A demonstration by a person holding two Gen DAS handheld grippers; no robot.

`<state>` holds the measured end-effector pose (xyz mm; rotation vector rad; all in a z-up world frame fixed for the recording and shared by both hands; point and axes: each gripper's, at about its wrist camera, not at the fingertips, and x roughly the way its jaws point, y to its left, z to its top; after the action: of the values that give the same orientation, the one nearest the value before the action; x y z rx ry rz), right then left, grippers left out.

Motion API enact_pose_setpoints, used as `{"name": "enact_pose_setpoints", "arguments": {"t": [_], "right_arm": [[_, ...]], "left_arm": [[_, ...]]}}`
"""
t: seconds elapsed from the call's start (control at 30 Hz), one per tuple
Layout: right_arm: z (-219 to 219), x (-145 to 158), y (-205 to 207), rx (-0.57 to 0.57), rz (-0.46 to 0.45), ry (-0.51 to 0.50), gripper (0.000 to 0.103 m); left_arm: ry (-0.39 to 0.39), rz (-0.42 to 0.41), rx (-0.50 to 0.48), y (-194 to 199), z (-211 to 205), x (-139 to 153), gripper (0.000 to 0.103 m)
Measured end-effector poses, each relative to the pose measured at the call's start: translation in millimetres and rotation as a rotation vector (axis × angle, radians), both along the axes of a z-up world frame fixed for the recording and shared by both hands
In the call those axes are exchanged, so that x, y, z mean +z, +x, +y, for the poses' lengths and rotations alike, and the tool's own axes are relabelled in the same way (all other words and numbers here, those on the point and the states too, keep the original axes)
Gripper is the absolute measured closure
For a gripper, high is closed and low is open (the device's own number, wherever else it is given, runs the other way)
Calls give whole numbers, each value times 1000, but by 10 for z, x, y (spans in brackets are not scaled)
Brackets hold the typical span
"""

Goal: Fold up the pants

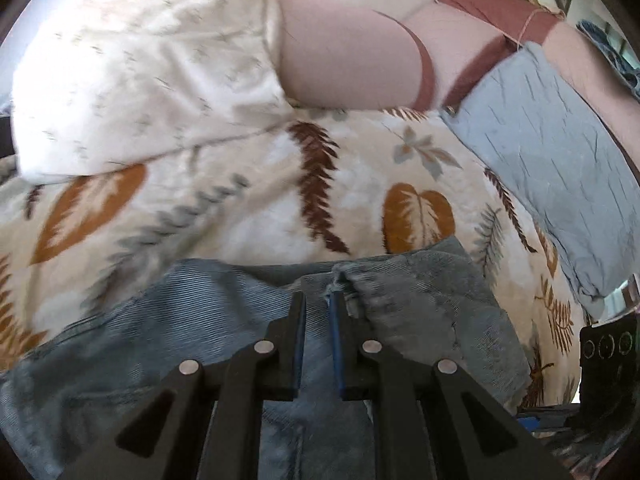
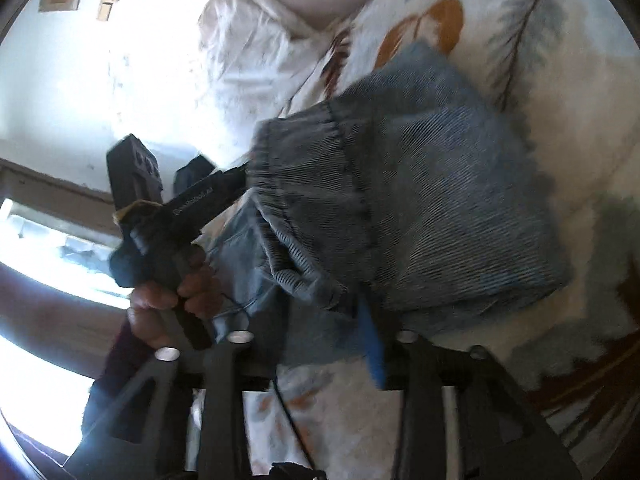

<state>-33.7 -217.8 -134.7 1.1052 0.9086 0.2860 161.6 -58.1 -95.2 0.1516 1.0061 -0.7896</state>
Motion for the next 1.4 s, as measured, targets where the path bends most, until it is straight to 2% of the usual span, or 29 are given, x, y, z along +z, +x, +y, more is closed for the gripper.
{"name": "enact_pose_setpoints", "arguments": {"t": [0.07,0.17,0.23,0.37,0.5,0.57,0.63,0.7,0.83,0.97,1.03,1.07,1.1,1.17,1.27,1.4], "right_arm": [[-28,69,-23,22,-26,69,45],[-192,255,-74,-31,-88,37,45],[-358,286,-120,-104,-90,31,45],[-571,138,-168,-203,-32,55,45],[-614,23,-147,-230,8,47,45],[-609,-5,-147,-227,32,32,45],[-575,-153,-113,-211,124,12,49],[-600,-246,-139,-212,151,6,56],[-581,-167,-151,-190,150,-35,55],[-554,76,-197,-201,74,-125,52],[-522,207,-217,-200,16,-163,52],[-507,237,-222,-198,-1,-172,52],[-474,298,-227,-193,-25,-187,52],[-403,384,-232,-183,-58,-223,51],[-256,539,-222,-165,-116,-287,50],[-66,671,-229,-144,-186,-332,50]], "left_arm": [[3,-22,13,-80,81,106,89],[-8,-45,-33,-327,51,238,89],[-16,-42,-71,-555,-44,263,89],[5,-24,-136,-925,-249,126,89],[113,12,-165,-1137,-370,-208,89],[173,47,-145,-1172,-347,-398,89],[143,55,-126,-1189,-284,-484,89],[136,55,-117,-1189,-268,-488,89],[97,71,-56,-1200,-189,-394,89],[37,-41,36,-1384,117,-130,88],[-7,-70,107,-1485,363,-16,88],[-37,-77,142,-1552,531,39,82],[-60,-84,186,-1613,714,88,70],[-73,-117,287,-1707,1064,170,55],[-89,-186,398,-1798,1523,302,54],[-77,-354,552,-1860,2024,508,54]]}}
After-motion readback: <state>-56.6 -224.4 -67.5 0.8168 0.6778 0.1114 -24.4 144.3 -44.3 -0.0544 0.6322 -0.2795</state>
